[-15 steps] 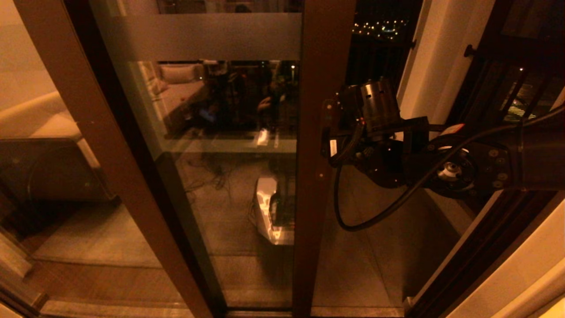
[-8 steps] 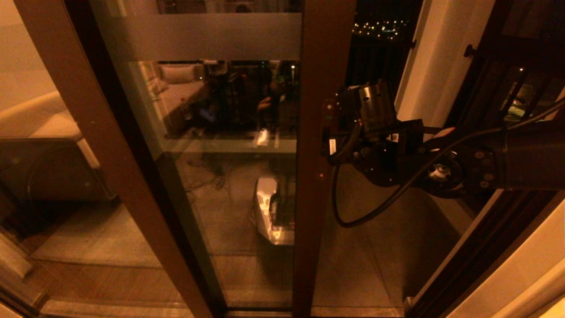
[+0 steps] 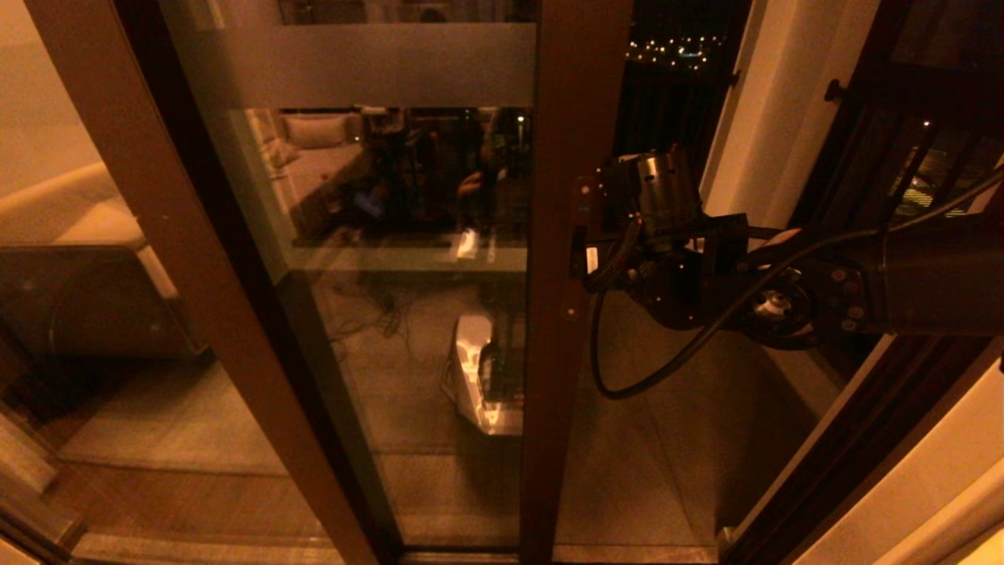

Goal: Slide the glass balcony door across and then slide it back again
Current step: Close the slid door

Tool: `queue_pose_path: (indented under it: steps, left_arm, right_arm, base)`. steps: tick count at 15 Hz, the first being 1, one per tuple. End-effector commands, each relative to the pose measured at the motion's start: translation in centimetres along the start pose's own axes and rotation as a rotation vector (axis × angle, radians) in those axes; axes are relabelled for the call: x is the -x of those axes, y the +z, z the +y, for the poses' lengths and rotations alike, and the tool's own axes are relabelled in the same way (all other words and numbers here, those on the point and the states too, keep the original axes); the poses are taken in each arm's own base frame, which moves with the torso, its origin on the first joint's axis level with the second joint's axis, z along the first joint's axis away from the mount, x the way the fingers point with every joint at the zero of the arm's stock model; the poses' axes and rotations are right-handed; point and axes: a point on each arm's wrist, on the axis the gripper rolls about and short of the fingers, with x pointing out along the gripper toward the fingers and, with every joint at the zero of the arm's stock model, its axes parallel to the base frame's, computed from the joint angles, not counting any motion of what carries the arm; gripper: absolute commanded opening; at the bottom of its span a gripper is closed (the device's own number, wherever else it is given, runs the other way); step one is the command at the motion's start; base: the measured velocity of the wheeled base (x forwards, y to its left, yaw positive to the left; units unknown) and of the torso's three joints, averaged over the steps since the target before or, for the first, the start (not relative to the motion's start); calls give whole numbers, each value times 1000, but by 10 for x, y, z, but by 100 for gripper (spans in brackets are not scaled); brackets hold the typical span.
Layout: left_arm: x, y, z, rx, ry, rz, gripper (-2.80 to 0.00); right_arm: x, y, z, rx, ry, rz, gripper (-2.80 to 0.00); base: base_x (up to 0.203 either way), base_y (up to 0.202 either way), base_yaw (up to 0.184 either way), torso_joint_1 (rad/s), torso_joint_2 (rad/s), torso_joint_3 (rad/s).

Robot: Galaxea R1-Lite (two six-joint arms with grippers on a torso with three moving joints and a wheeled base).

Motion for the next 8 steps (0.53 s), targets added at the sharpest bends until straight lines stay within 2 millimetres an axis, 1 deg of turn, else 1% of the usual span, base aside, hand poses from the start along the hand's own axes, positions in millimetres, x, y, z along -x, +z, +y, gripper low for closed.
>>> queue_pose_path:
  steps: [1, 8]
  left_arm:
    - [0, 0, 0, 2, -1, 1, -280]
    - [0, 0, 0, 2, 1, 1, -280]
  right_arm:
    - [-2, 0, -2, 0, -13, 2, 0]
    - [-9, -2, -13, 6, -44, 12, 0]
  base:
    - [0, 0, 0, 0, 0, 0]
    - [0, 0, 0, 0, 0, 0]
